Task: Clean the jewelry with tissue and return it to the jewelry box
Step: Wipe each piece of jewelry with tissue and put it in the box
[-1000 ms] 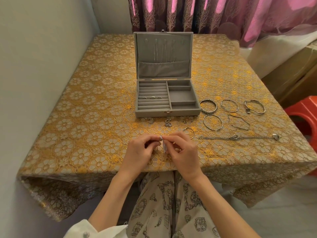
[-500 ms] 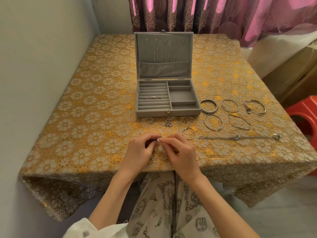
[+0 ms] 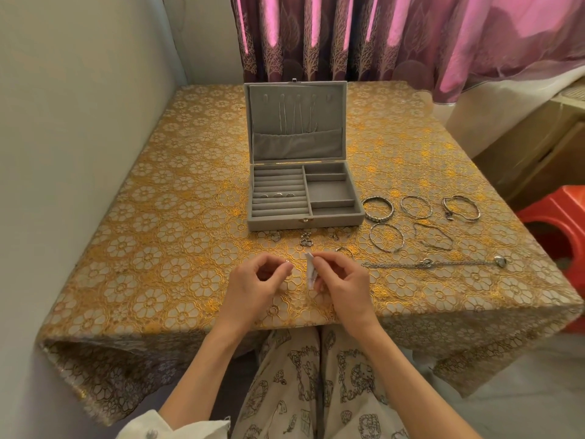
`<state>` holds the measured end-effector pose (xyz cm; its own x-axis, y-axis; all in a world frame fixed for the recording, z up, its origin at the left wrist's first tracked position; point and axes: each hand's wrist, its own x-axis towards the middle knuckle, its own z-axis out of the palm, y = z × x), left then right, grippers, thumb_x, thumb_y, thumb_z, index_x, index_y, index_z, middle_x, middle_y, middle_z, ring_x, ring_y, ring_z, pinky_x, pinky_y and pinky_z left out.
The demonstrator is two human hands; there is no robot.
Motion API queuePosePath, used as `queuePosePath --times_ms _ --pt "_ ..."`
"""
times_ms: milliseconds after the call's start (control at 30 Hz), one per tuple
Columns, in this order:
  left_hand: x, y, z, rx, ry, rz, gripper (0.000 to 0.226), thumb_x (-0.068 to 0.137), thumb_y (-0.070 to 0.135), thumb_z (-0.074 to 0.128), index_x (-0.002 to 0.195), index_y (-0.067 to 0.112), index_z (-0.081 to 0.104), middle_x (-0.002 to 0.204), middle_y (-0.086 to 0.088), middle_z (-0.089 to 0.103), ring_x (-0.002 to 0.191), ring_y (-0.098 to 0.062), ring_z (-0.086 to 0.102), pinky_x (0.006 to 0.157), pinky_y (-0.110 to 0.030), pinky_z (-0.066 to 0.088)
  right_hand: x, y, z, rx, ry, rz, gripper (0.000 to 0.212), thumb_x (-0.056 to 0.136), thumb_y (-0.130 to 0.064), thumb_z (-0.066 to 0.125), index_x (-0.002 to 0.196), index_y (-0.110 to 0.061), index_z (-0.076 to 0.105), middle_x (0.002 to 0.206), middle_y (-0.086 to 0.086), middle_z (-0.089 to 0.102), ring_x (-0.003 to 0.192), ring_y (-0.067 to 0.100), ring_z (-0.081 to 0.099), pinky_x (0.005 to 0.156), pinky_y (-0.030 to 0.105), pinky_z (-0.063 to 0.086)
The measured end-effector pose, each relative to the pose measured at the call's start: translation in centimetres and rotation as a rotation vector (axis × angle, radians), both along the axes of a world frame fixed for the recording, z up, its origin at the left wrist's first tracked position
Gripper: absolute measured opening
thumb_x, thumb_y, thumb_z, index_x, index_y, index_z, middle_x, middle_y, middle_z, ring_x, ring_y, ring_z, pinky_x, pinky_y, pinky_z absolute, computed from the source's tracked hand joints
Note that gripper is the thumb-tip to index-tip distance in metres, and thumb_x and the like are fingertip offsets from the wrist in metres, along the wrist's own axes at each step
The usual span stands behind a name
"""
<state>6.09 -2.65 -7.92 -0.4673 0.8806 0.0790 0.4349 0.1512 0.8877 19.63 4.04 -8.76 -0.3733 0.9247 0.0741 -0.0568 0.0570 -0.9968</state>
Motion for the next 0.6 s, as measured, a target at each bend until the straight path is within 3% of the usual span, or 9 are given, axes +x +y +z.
queuePosePath --times_ms 233,367,500,600 --pt "-0.8 0.7 1.6 0.011 0.068 -0.023 0.01 0.081 0.023 0.068 0.081 0.013 0.067 0.074 0.003 0.067 0.068 -0.003 0.061 0.062 -0.014 0.049 0.0 1.6 1.0 -0.082 0.036 0.035 0.009 0.085 -0.01 0.061 0.09 -0.013 0.069 0.073 0.001 0.067 0.059 0.013 0.062 0.057 0.021 0.052" --pt "-3.1 3.3 4.0 0.06 0.036 0.017 0.011 0.078 0.018 0.072 0.083 0.013 0.064 0.078 0.002 0.067 0.07 -0.006 0.063 0.064 -0.016 0.052 -0.5 5.0 2.8 -0.009 0.029 0.04 0.009 0.086 -0.01 0.061 0.09 -0.01 0.068 0.071 0.006 0.066 0.058 0.016 0.061 0.056 0.021 0.051" --pt "-6.0 6.9 5.5 0.075 0.108 0.03 0.026 0.082 0.014 0.069 0.106 0.019 0.065 0.091 0.005 0.069 0.084 -0.003 0.064 0.071 -0.007 0.048 -1.6 9.0 3.9 0.082 -0.024 0.013 0.011 0.086 -0.008 0.061 0.085 -0.017 0.068 0.066 0.004 0.065 0.055 0.014 0.06 0.055 0.023 0.052" --pt "-7.7 9.6 5.7 0.047 0.191 0.059 0.016 0.083 0.011 0.067 0.098 0.017 0.07 0.086 0.008 0.068 0.082 -0.002 0.063 0.067 -0.003 0.045 -2.6 11.7 3.8 0.188 -0.128 0.0 0.011 0.087 -0.009 0.06 0.084 -0.017 0.067 0.065 0.003 0.064 0.055 0.011 0.059 0.056 0.023 0.051"
